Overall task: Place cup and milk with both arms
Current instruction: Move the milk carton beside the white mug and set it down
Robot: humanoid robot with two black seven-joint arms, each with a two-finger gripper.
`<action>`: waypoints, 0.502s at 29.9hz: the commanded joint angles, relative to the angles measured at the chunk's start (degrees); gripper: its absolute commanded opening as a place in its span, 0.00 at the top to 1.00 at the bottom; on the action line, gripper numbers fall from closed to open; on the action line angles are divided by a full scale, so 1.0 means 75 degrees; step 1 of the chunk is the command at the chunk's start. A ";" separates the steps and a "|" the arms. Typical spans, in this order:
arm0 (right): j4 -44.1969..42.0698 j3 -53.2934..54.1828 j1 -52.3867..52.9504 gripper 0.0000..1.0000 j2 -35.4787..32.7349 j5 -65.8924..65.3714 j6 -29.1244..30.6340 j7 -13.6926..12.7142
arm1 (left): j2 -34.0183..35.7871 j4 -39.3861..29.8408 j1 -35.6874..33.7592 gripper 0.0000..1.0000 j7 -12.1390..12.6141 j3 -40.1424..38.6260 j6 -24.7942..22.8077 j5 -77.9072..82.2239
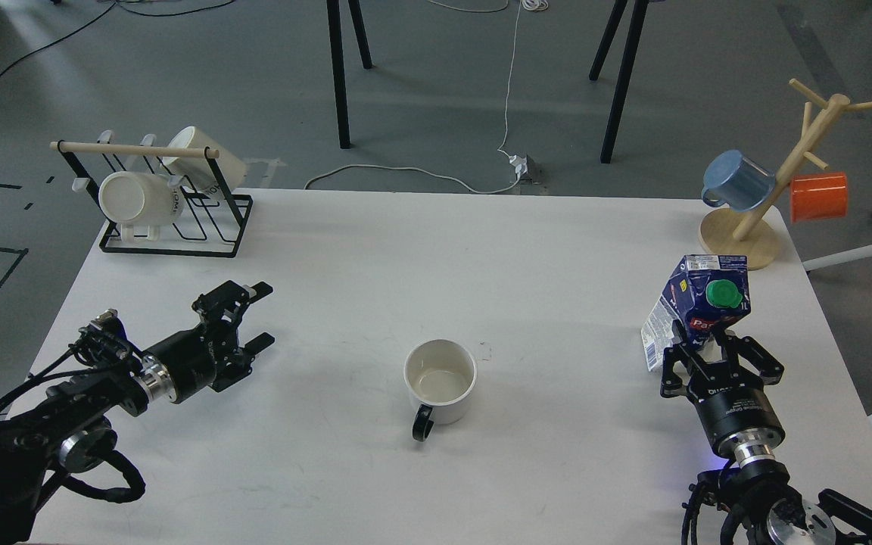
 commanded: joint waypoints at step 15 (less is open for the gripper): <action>0.0860 -0.1115 0.0009 0.54 0.0863 -0.1920 0.0000 -0.0004 | 0.0080 0.0011 0.0047 0.01 0.0000 0.0001 0.0000 0.0012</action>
